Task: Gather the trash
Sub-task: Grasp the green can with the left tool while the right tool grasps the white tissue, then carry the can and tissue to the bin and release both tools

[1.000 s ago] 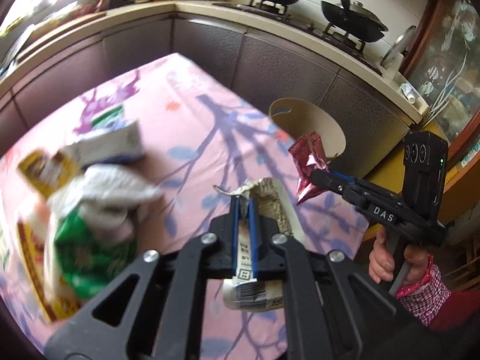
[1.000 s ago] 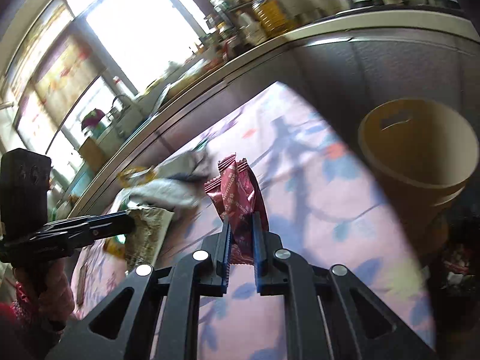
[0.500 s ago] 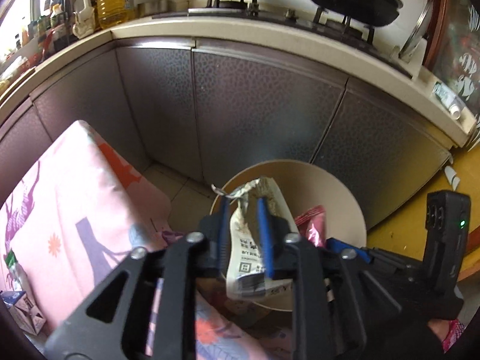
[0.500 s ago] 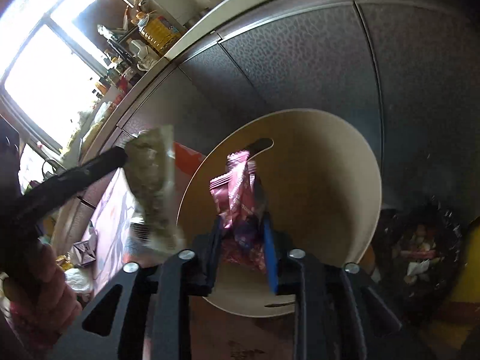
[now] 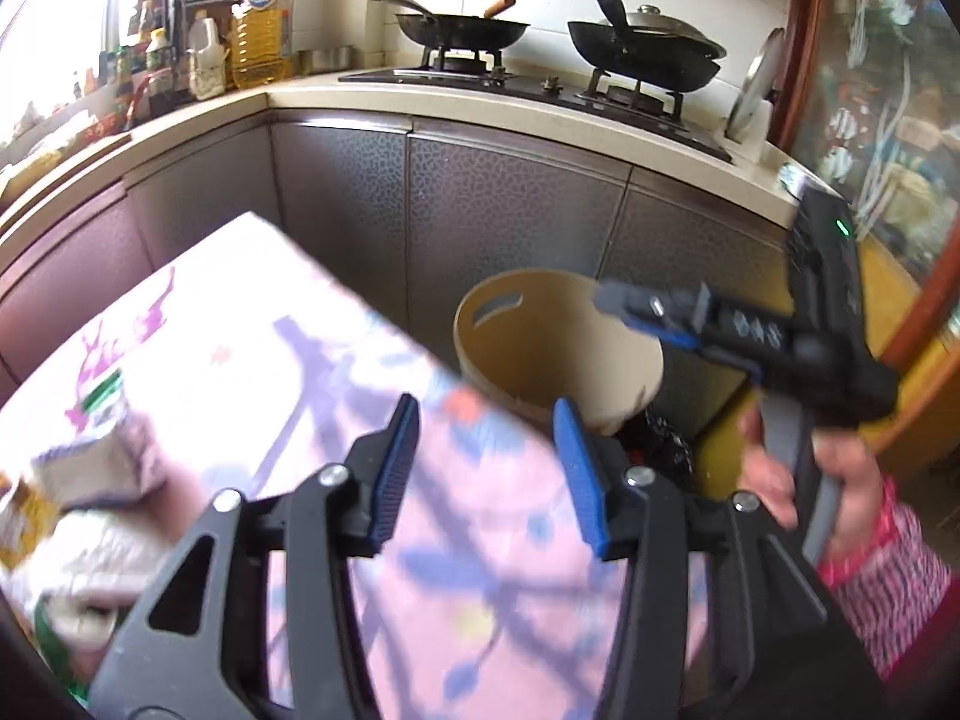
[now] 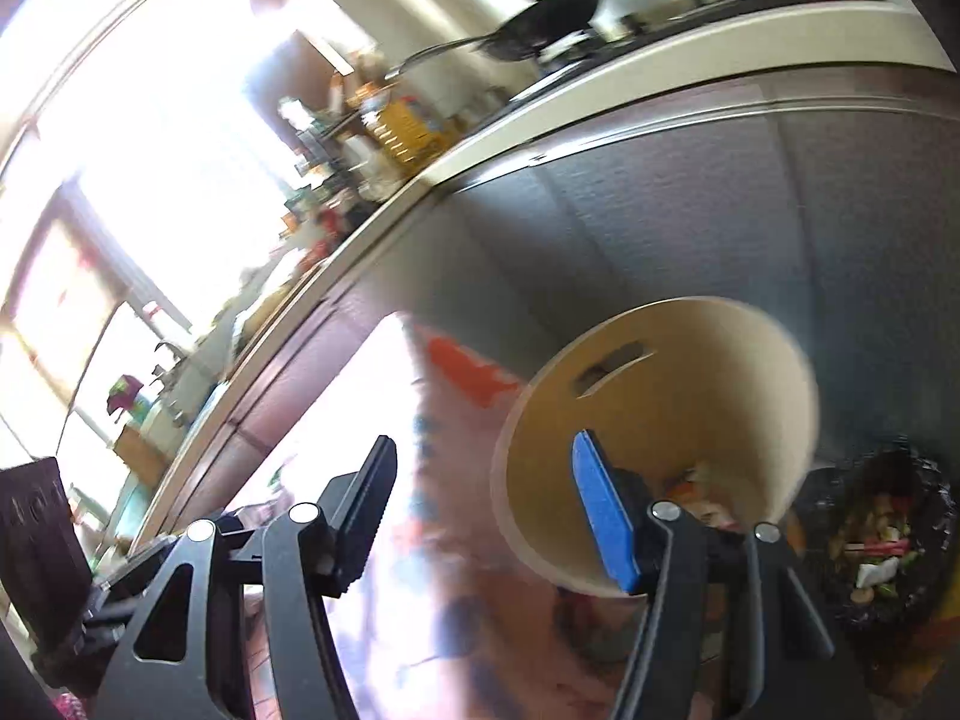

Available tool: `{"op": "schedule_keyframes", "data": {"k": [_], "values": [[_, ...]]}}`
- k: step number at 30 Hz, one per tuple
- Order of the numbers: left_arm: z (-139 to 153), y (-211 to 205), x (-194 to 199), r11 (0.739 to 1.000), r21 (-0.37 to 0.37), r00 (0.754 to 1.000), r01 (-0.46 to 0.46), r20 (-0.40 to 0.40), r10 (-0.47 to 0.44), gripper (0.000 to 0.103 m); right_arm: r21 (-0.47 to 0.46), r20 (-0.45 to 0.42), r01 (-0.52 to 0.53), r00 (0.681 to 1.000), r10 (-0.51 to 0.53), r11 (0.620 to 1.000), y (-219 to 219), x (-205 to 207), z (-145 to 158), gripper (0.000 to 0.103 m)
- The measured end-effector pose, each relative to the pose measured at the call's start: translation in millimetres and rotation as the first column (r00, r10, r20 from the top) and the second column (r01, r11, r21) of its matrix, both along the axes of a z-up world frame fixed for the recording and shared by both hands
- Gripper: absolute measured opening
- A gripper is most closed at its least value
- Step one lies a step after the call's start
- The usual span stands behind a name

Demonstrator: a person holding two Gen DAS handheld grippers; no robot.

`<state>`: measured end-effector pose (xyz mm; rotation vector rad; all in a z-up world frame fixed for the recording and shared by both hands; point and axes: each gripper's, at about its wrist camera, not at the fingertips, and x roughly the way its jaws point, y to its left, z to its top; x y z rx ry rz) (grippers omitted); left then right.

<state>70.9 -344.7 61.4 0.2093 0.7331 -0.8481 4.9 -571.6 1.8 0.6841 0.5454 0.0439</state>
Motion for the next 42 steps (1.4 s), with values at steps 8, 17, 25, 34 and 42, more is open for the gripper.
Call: {"op": "schedule_keyframes", "data": {"k": [8,17,25,34,42], "values": [[-18,180,-29,0.958,0.039,0.956,-0.285,-0.067,0.287,0.049,-0.086,-0.058,-0.390,0.921,0.386,0.917,152,36,4,0.040],[-27,259,4,0.881,-0.057,0.878,-0.470,-0.134,0.460,0.052,0.000,-0.112,-0.545,0.833,0.541,0.839,257,67,-1,0.040],[-27,234,10,0.923,-0.053,0.923,-0.381,-0.081,0.376,0.052,0.051,-0.145,-0.504,0.851,0.505,0.862,256,72,-11,0.040],[-36,210,7,0.958,-0.059,0.956,-0.280,-0.109,0.273,0.050,0.033,-0.153,-0.480,0.864,0.479,0.876,244,70,-16,0.040],[-46,218,7,0.943,-0.022,0.937,-0.332,-0.123,0.327,0.014,-0.276,-0.161,-0.448,0.894,0.418,0.850,255,75,8,0.040]]}}
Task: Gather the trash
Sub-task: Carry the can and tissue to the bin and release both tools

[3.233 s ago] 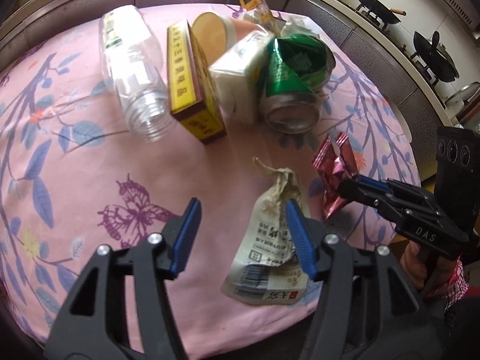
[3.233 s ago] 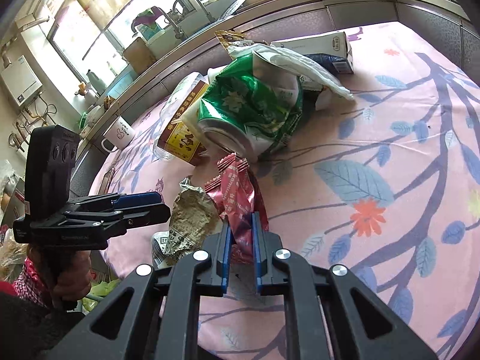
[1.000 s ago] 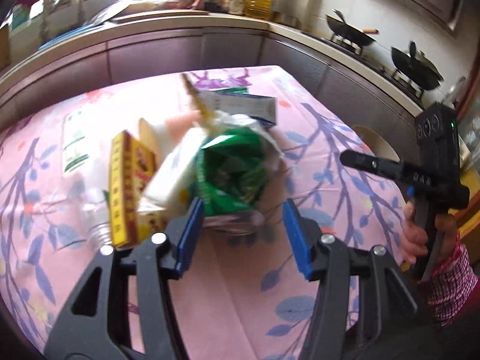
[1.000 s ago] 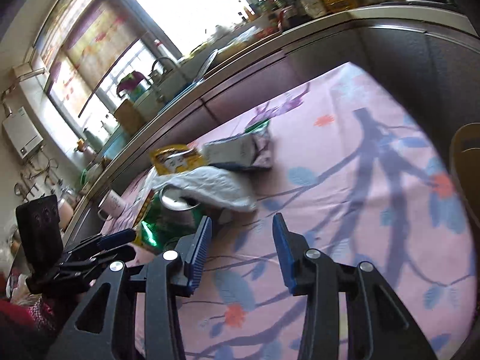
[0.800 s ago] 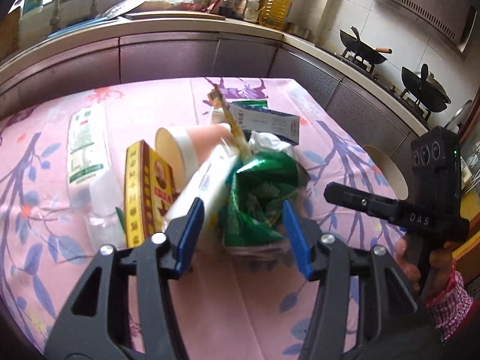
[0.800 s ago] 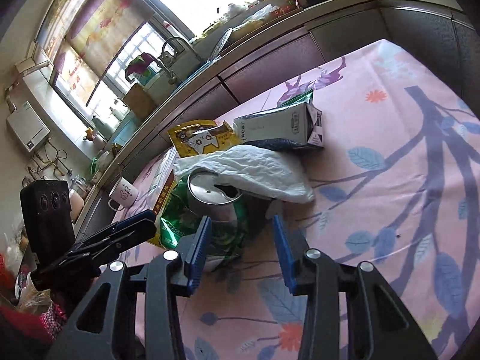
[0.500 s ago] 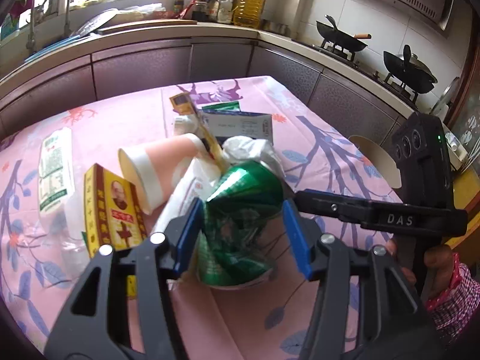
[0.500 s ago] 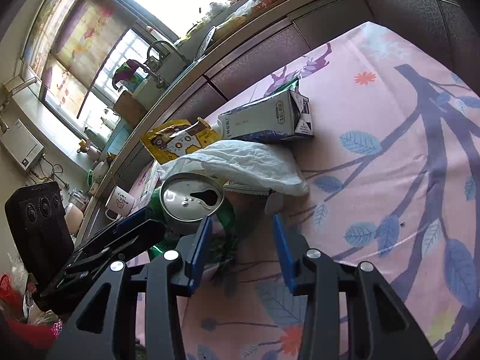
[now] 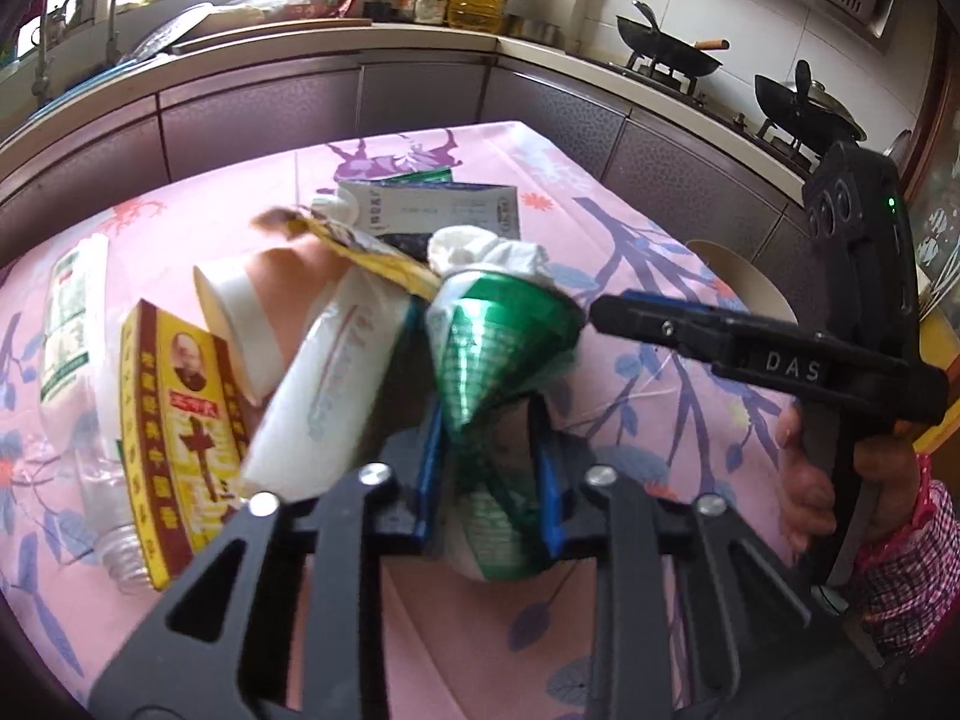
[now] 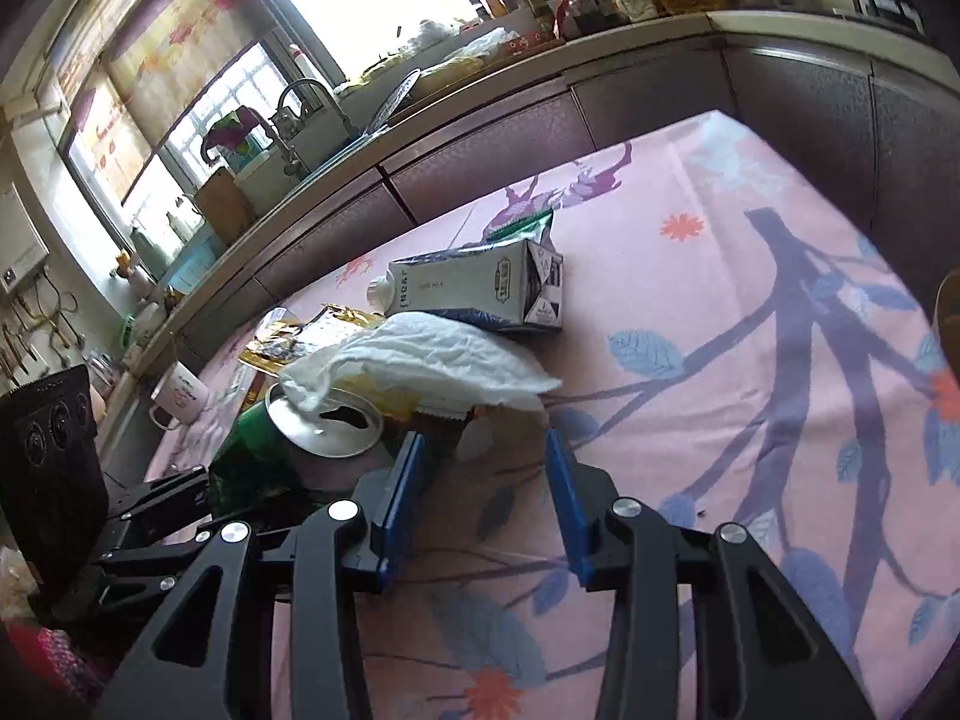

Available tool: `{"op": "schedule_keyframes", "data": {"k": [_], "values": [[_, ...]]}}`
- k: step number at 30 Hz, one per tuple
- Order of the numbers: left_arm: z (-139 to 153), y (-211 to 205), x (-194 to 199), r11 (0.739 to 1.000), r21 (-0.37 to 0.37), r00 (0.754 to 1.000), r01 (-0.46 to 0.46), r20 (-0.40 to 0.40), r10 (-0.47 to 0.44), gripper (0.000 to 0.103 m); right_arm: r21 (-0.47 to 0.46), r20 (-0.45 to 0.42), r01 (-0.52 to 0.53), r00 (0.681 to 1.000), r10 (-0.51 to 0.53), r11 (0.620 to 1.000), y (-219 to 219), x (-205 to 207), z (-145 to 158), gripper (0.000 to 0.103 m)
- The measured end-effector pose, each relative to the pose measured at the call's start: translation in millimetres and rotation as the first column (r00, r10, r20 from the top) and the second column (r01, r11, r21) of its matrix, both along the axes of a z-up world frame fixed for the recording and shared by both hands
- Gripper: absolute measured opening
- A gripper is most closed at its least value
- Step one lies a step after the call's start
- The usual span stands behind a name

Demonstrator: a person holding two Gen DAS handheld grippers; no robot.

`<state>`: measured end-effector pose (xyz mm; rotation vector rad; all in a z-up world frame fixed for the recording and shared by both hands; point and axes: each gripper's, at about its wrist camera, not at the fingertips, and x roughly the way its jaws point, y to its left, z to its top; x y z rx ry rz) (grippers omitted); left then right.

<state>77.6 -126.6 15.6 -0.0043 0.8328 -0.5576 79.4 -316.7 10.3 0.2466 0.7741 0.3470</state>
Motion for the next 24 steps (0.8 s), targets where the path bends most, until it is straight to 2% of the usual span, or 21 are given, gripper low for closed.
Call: {"op": "schedule_keyframes", "data": {"k": [2,4,6,8,10,11,12,15,18,21,24], "values": [[0,7,1,1.000,-0.026,1.000,-0.002,-0.026,0.001,0.011,-0.136,0.047,-0.031,0.998,0.038,0.990,14,7,5,0.040],[4,14,-1,0.999,-0.040,1.000,-0.011,-0.020,0.010,0.010,-0.254,0.064,-0.072,0.994,0.091,0.965,29,16,3,0.040],[9,22,-3,0.998,-0.062,1.000,-0.017,-0.023,0.016,0.010,-0.335,0.066,-0.120,0.987,0.150,0.935,44,23,-2,0.040],[14,30,-5,0.996,-0.089,0.999,-0.022,-0.036,0.019,0.010,-0.361,0.068,-0.151,0.980,0.188,0.920,53,28,-5,0.040],[20,35,-7,0.994,-0.104,0.999,-0.029,-0.038,0.025,0.010,-0.365,0.081,-0.156,0.977,0.198,0.918,57,30,-6,0.023],[23,37,-8,0.994,-0.108,0.999,-0.032,-0.036,0.029,0.010,-0.358,0.075,-0.156,0.978,0.195,0.921,56,31,-6,0.002],[27,38,-9,0.993,-0.112,0.999,-0.034,-0.034,0.030,0.010,-0.331,0.077,-0.151,0.980,0.186,0.931,52,31,-4,0.000],[38,33,-9,0.993,-0.117,1.000,-0.021,-0.024,0.018,0.010,-0.209,0.100,-0.105,0.987,0.128,0.972,25,21,8,0.000],[48,8,-4,0.994,-0.100,0.999,0.043,-0.002,-0.043,0.010,-0.073,0.122,-0.017,0.992,0.026,0.997,-23,6,19,0.000],[54,-36,8,0.988,-0.084,0.991,0.130,0.005,-0.130,0.010,0.008,0.105,0.116,0.988,-0.117,0.993,-86,-4,19,0.000],[55,-94,29,0.972,-0.075,0.975,0.224,0.003,-0.224,0.010,0.023,0.068,0.271,0.960,-0.272,0.962,-154,-16,10,0.000]]}}
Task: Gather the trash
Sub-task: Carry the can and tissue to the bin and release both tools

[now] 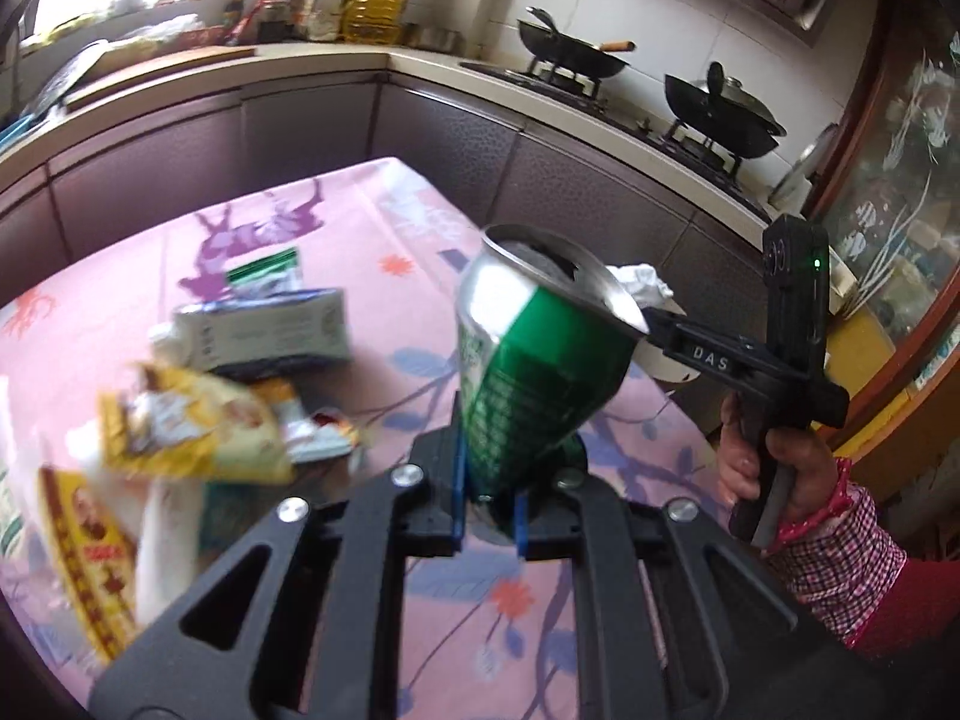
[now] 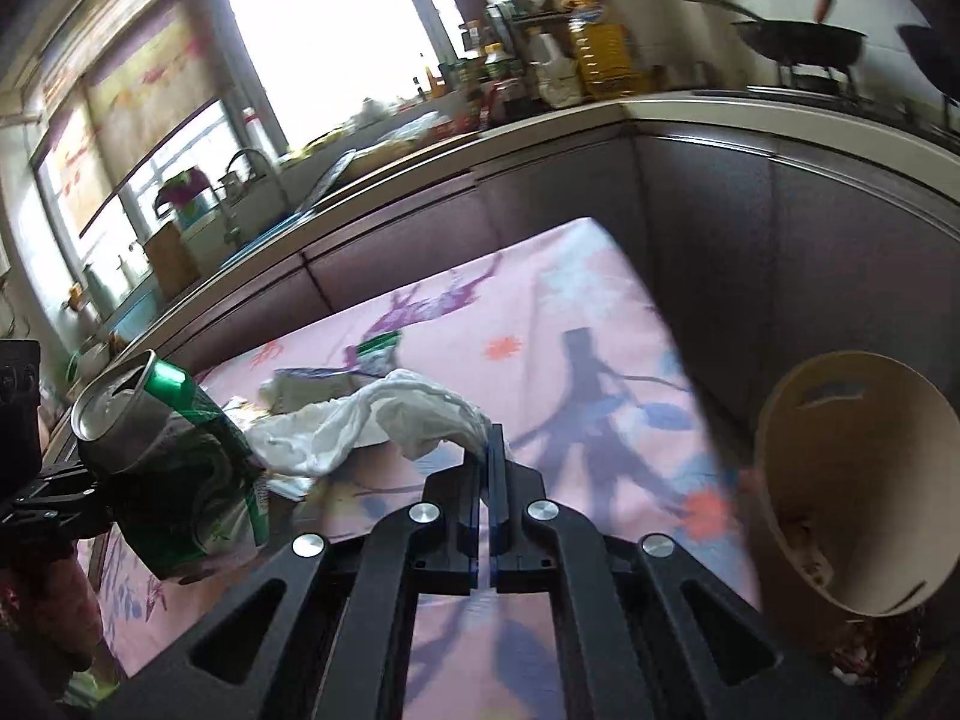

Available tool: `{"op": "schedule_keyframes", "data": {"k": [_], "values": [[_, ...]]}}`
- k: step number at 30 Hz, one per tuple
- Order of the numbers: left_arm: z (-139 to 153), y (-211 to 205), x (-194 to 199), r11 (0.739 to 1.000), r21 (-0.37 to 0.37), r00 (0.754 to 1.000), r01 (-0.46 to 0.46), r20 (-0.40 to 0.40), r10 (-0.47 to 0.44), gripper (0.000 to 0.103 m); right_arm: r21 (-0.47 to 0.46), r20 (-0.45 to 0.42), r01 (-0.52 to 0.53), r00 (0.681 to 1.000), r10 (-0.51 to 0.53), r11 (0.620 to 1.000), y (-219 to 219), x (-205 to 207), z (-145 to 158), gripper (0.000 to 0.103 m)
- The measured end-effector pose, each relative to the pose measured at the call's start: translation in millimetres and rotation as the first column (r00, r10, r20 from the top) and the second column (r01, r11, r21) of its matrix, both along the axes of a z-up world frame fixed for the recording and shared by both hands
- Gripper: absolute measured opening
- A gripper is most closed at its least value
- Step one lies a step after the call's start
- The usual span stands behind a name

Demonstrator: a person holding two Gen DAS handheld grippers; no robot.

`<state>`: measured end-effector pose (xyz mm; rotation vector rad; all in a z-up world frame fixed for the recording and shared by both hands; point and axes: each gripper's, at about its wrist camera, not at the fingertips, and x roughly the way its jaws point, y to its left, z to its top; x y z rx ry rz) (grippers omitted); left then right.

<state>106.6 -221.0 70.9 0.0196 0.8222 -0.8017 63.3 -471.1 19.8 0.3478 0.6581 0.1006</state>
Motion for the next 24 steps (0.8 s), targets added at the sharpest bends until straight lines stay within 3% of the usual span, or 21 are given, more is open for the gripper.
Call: {"op": "schedule_keyframes", "data": {"k": [6,10,13,15,17,19,22,24], "values": [[-9,-148,32,0.981,0.031,0.981,0.191,-0.030,-0.190,0.010,0.055,-0.115,0.236,0.967,-0.229,0.970,-115,-27,-29,0.000],[-22,-235,39,0.957,0.088,0.961,0.275,-0.041,-0.272,0.011,0.067,-0.217,0.297,0.936,-0.277,0.952,-152,-30,-55,0.000],[-42,-279,47,0.950,0.141,0.960,0.277,-0.072,-0.269,0.013,0.119,-0.256,0.299,0.931,-0.261,0.947,-163,-31,-71,0.000],[-54,-295,50,0.951,0.180,0.967,0.253,-0.085,-0.241,0.043,0.129,-0.259,0.309,0.928,-0.269,0.942,-166,-34,-77,0.001],[-57,-298,51,0.958,0.191,0.977,0.211,-0.061,-0.203,0.052,0.166,-0.254,0.316,0.929,-0.269,0.934,-169,-37,-82,0.003],[-56,-293,52,0.963,0.185,0.980,0.197,-0.071,-0.187,0.052,0.201,-0.254,0.307,0.934,-0.253,0.930,-171,-38,-85,0.008],[-49,-275,51,0.971,0.164,0.983,0.173,-0.081,-0.162,0.052,0.199,-0.225,0.310,0.938,-0.265,0.930,-168,-40,-82,0.032],[-42,-257,46,0.978,0.134,0.985,0.162,-0.079,-0.152,0.053,0.178,-0.195,0.327,0.936,-0.292,0.928,-165,-41,-74,0.060]]}}
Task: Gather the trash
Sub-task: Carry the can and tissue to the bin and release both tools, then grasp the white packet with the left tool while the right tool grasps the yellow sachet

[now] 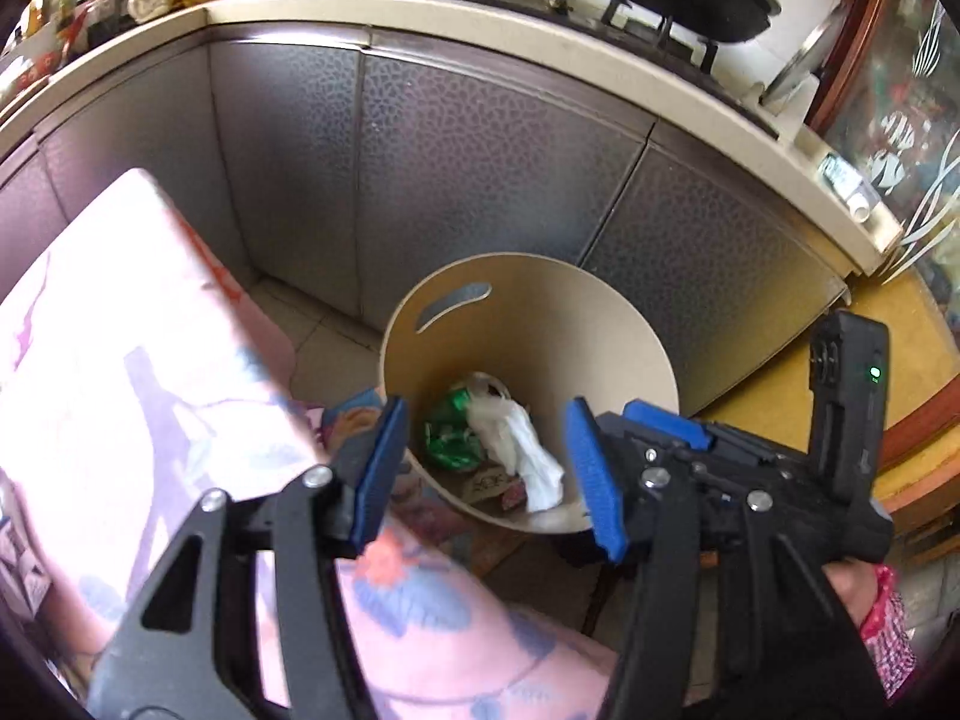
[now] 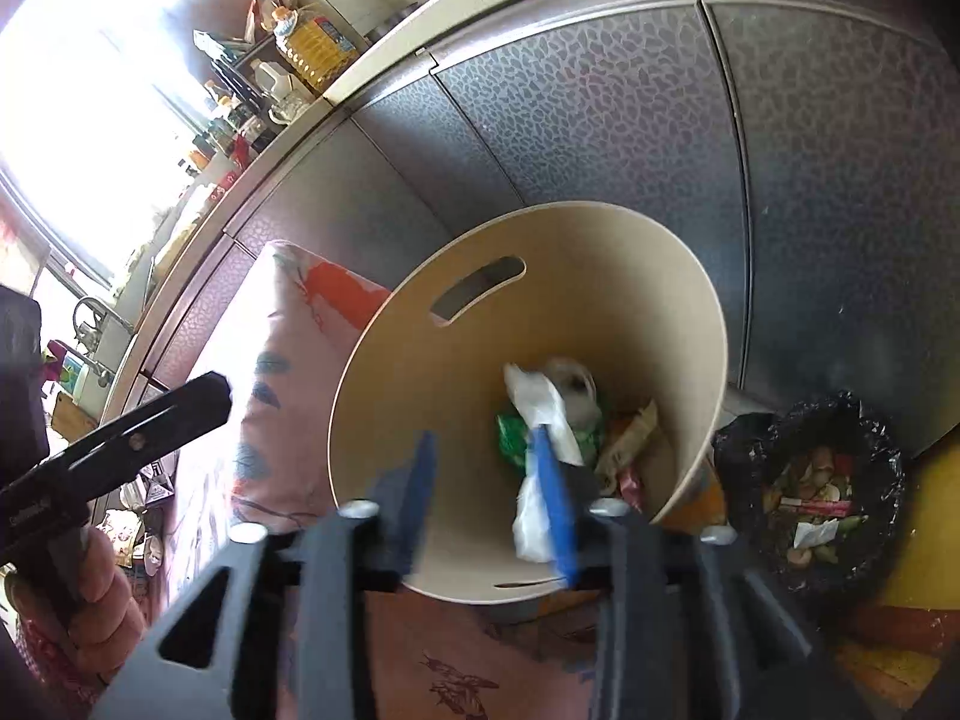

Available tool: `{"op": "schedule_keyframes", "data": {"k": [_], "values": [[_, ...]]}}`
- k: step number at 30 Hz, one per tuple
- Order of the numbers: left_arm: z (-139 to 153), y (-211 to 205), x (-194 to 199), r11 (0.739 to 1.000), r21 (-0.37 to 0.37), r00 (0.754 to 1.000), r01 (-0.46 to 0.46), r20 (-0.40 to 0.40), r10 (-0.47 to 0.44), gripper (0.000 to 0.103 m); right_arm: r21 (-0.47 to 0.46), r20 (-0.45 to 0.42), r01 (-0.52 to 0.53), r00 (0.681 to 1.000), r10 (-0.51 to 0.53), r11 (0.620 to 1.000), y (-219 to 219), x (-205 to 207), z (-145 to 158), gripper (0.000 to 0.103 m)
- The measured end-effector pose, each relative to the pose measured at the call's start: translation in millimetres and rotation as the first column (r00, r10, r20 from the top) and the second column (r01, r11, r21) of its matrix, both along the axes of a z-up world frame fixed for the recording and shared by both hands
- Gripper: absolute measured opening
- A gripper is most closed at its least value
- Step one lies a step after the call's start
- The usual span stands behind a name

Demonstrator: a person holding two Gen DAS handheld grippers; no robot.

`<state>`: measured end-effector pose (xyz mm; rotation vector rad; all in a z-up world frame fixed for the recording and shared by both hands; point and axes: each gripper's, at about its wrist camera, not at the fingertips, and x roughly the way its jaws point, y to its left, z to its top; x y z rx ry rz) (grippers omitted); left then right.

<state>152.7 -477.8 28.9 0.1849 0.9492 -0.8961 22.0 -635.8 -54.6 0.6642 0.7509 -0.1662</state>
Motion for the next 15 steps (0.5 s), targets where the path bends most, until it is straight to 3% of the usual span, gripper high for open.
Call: {"op": "schedule_keyframes", "data": {"k": [7,9,15], "values": [[13,86,-48,0.999,-0.047,0.999,0.000,0.050,0.003,0.053,-0.029,0.077,0.004,0.997,-0.002,1.000,22,-7,31,0.065],[14,116,-63,0.999,-0.050,0.997,-0.003,0.074,0.007,0.053,-0.024,0.071,-0.008,0.997,0.010,1.000,32,-5,36,0.071],[12,240,-97,0.992,-0.051,0.987,-0.117,0.104,0.122,0.053,0.054,0.101,-0.164,0.982,0.158,0.985,78,12,48,0.071]]}}
